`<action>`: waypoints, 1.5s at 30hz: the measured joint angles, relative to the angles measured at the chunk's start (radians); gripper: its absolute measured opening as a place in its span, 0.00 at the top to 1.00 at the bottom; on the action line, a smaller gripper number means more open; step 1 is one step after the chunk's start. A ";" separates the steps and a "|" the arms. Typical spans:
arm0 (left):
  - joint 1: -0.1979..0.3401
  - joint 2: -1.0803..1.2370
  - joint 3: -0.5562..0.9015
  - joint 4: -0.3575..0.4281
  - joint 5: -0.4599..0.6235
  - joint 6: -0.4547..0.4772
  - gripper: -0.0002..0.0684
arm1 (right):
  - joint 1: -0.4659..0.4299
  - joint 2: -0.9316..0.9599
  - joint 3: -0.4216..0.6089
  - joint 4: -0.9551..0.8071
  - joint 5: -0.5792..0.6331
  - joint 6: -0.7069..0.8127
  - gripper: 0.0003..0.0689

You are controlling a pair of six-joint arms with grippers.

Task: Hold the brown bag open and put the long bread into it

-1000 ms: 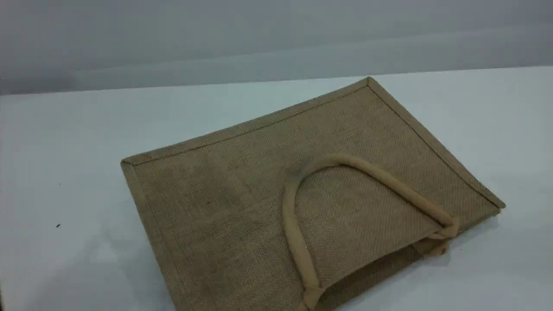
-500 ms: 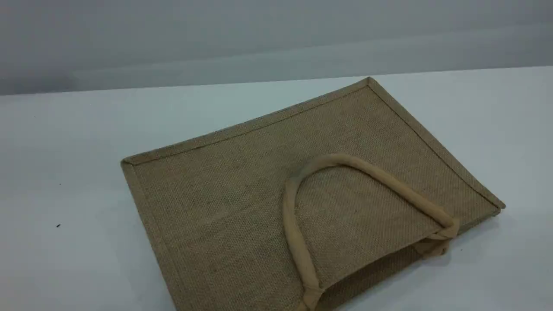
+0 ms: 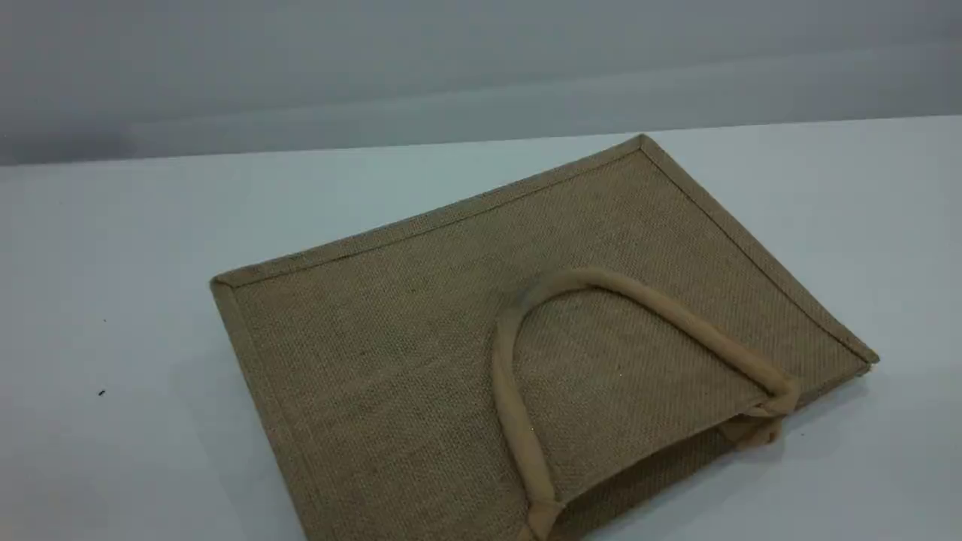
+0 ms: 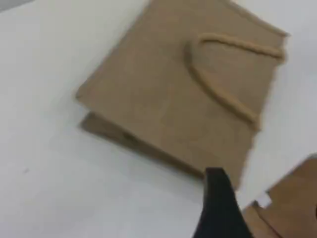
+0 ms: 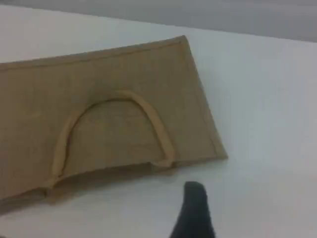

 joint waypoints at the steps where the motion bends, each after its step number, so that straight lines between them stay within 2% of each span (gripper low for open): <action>1: 0.000 -0.034 0.014 0.033 0.013 -0.028 0.41 | 0.000 0.000 0.000 0.000 0.000 0.000 0.28; 4: 0.000 -0.095 0.027 0.095 0.063 -0.081 0.41 | 0.000 0.000 0.000 -0.001 0.000 0.000 0.28; 8: 0.000 -0.101 0.034 0.137 0.096 -0.089 0.41 | 0.000 0.000 0.000 -0.001 0.000 0.000 0.28; 19: 0.000 -0.099 0.081 0.127 0.050 -0.105 0.41 | -0.005 -0.015 0.000 -0.002 0.000 0.000 0.28; 26: 0.000 -0.099 0.081 0.128 0.052 -0.105 0.41 | -0.090 -0.014 0.000 0.001 0.001 0.000 0.28; 31: 0.003 -0.099 0.081 0.127 0.053 -0.105 0.41 | -0.073 -0.014 0.000 0.003 0.002 0.000 0.28; 33: 0.033 -0.099 0.081 0.127 0.053 -0.104 0.41 | -0.071 -0.014 0.000 0.008 0.003 0.000 0.28; 35: 0.092 -0.099 0.081 0.127 0.053 -0.104 0.41 | -0.071 -0.014 0.000 0.008 0.003 0.000 0.28; 38: 0.222 -0.100 0.081 0.127 0.053 -0.104 0.41 | -0.071 -0.014 0.000 0.008 0.003 0.000 0.28; 41: 0.322 -0.109 0.081 0.127 0.053 -0.104 0.41 | -0.071 -0.014 0.000 0.008 0.003 0.000 0.28; 43: 0.358 -0.130 0.081 0.127 0.053 -0.104 0.41 | -0.071 -0.014 0.000 0.009 0.003 0.000 0.28; 45: 0.365 -0.163 0.081 0.127 0.053 -0.104 0.41 | -0.071 -0.014 0.000 0.009 0.003 0.000 0.28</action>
